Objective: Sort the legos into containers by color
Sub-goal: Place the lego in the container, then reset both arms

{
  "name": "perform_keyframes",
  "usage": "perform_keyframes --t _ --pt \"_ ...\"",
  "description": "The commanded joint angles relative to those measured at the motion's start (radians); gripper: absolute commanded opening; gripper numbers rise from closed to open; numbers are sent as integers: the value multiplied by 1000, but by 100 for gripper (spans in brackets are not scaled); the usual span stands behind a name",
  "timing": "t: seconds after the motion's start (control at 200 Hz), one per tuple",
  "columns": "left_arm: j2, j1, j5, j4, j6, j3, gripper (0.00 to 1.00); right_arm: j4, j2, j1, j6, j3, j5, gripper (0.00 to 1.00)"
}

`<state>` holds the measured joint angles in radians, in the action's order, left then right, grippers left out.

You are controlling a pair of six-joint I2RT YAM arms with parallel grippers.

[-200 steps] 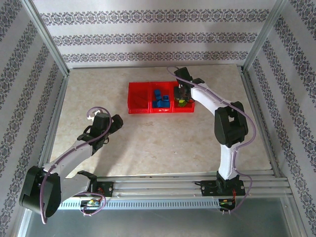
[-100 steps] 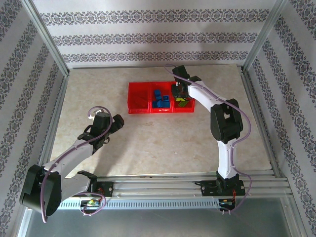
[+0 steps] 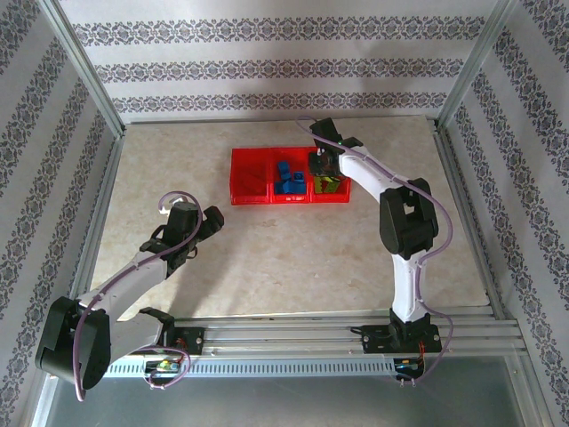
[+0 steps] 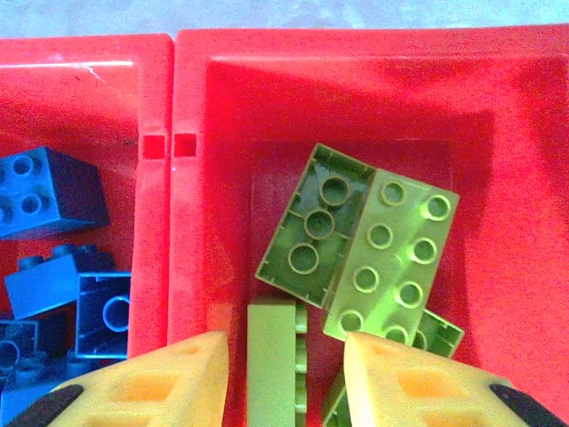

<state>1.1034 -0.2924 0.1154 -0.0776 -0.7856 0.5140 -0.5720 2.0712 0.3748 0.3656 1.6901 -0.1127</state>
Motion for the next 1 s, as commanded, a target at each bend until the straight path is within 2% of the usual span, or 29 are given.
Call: perform_keyframes --t 0.0,0.255,0.515,0.62,0.73,0.835,0.899,0.994 --pt "-8 10 8 0 28 31 100 -2 -95 -8 -11 -41 -25 41" --pt "-31 9 25 -15 45 38 100 36 -277 -10 -12 -203 -80 46" --pt "-92 11 56 -48 88 44 100 83 -513 -26 4 -444 -158 53" --pt "-139 10 80 -62 126 42 100 109 -623 -36 11 -556 -202 60" --pt "-207 12 117 -67 173 33 100 133 -747 -50 22 -665 -243 72" --pt "-274 12 151 -63 224 23 100 159 -869 -69 33 -767 -280 85" --pt "-315 11 172 -62 256 18 100 174 -940 -81 35 -823 -299 98" --pt "-372 13 211 -62 299 8 100 184 -1033 -97 33 -889 -331 98"
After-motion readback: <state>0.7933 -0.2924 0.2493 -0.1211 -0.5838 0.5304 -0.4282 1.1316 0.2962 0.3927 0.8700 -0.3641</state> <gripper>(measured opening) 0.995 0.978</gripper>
